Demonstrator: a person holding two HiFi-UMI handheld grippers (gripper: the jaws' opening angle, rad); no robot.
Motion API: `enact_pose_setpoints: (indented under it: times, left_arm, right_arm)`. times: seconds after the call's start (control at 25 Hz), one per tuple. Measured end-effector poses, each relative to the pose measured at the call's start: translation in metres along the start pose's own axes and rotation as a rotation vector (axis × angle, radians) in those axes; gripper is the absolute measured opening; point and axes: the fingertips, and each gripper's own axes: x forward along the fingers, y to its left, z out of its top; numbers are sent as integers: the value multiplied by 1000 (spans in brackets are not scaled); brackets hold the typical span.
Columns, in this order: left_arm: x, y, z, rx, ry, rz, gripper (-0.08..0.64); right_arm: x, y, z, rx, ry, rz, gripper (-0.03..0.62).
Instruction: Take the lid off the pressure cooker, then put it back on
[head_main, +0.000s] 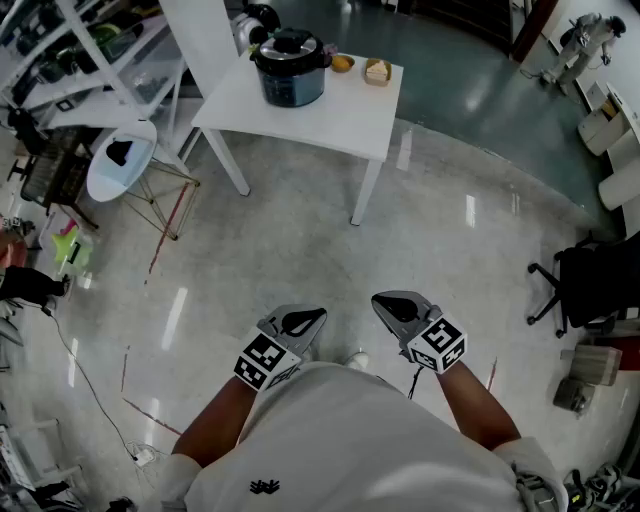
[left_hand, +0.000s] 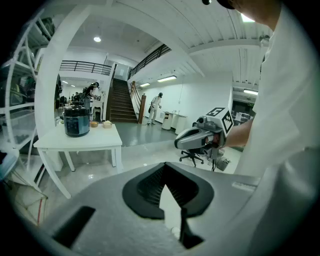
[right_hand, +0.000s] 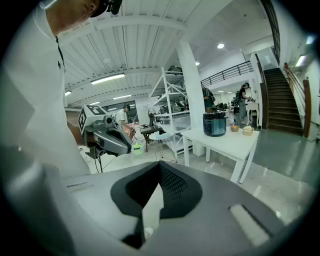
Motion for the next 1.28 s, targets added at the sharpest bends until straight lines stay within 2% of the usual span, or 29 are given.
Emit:
enact_pose_setpoints:
  times: [0.32, 0.52, 0.6, 0.84, 1.08, 1.28]
  left_arm:
    - [-12, 21, 5, 45, -22, -38, 8]
    - [-27, 36, -1, 42, -27, -54, 8]
    - [-36, 42, -4, 37, -34, -61, 8]
    - [-57, 75, -20, -3, -25, -41, 8]
    - [-44, 123, -6, -50, -59, 27, 8]
    - [-14, 173, 26, -89, -71, 90, 8]
  right_arm:
    - [24, 2, 11, -12, 9, -36, 12]
    - [46, 8, 27, 9, -38, -36, 16]
    - [57, 9, 32, 13, -49, -41, 96]
    - [91, -2, 51, -6, -54, -57, 177]
    - [125, -59, 75, -29, -59, -20, 215]
    - [152, -131, 116, -64, -100, 27, 308]
